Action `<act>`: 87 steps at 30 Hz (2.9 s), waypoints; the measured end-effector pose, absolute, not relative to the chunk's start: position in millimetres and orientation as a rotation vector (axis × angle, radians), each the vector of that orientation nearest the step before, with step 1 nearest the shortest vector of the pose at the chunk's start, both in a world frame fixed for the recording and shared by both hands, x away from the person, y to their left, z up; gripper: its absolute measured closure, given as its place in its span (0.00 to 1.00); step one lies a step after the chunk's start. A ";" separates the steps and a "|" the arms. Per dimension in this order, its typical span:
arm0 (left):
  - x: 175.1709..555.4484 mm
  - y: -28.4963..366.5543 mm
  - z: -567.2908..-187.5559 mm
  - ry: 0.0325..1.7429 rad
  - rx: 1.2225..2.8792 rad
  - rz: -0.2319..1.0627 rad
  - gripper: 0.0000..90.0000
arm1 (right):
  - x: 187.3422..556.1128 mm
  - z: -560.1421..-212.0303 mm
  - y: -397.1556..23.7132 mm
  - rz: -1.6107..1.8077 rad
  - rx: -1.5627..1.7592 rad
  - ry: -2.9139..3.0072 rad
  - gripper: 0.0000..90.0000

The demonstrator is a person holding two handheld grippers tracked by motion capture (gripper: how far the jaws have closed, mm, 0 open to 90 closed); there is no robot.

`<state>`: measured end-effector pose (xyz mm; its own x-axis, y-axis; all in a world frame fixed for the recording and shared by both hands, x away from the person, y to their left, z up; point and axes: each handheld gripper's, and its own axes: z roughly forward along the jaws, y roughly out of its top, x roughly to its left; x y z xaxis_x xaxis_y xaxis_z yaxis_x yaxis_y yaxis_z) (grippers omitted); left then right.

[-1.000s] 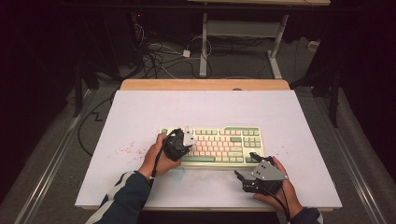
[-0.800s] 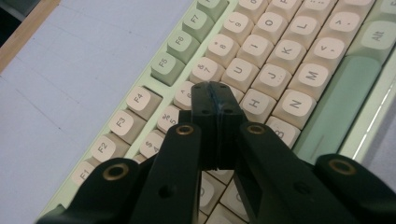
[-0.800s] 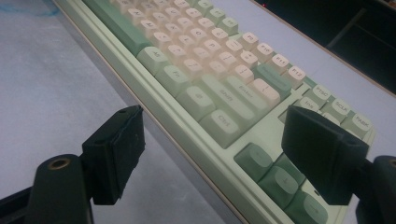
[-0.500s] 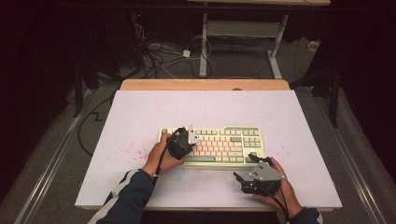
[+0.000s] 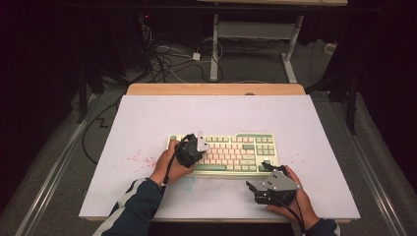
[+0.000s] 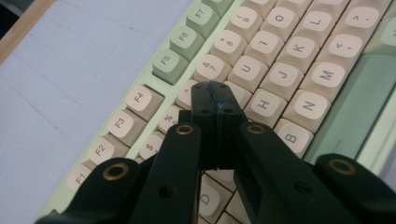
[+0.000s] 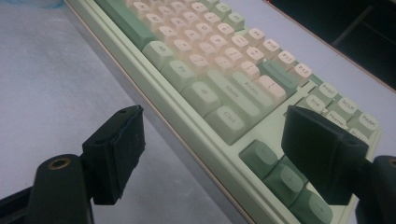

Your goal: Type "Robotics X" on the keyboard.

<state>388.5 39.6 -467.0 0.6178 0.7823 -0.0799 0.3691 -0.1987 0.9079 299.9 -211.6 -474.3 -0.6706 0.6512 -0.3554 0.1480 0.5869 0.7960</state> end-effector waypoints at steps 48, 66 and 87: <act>327.7 116.3 -459.9 0.798 1.566 0.642 0.23 | 301.8 -469.5 -216.9 1.035 0.668 2.138 0.25; 309.4 149.7 -480.0 0.866 1.603 0.693 0.23 | 311.2 -456.3 -211.5 1.098 0.673 2.209 0.78; 305.3 153.9 -490.3 0.885 1.658 0.670 0.23 | 360.9 -442.2 -169.1 1.057 0.668 2.323 1.00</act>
